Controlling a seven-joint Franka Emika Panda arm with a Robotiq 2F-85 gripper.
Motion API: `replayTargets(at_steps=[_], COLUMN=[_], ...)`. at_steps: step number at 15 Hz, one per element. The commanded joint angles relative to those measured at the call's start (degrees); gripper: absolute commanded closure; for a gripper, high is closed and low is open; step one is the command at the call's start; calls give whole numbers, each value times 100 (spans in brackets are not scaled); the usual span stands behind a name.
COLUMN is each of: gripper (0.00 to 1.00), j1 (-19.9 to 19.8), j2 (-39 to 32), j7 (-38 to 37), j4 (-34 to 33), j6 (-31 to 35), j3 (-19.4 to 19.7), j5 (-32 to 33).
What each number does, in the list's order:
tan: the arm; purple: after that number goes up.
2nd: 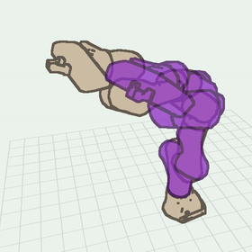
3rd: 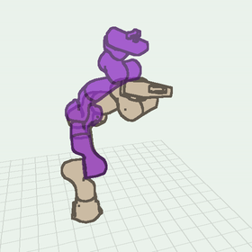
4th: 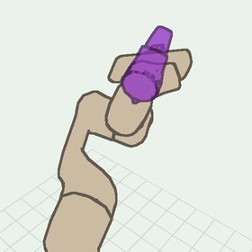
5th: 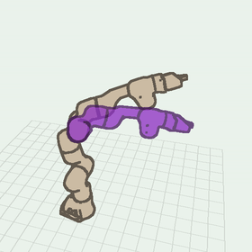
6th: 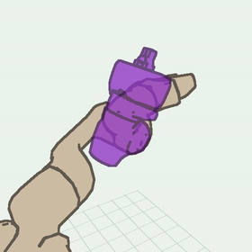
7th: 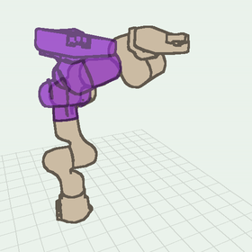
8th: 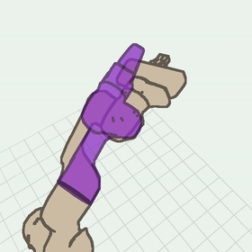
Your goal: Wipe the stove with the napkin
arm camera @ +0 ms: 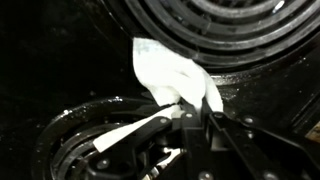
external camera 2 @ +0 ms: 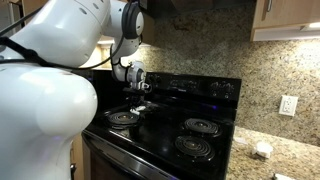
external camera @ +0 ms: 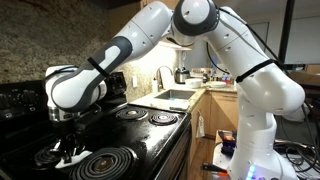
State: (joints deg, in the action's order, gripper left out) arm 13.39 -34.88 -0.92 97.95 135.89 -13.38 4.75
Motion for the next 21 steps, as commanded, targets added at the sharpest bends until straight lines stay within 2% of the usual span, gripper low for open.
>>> replayTargets(at_steps=[1,4,7,14,21], gripper=[91,91,91,91,92], j1=[187,355,598,1301,1599], j2=[-777,-1019,-1341,-2192,-3000], j7=[527,749,805,482,294], j4=[-647,-1071,-1687,-3298,-4686], j6=[-114,-362,-659,-1147,-1058], j3=[-221,-273,-110,651,1218], j5=[-277,-176,59,929,1444])
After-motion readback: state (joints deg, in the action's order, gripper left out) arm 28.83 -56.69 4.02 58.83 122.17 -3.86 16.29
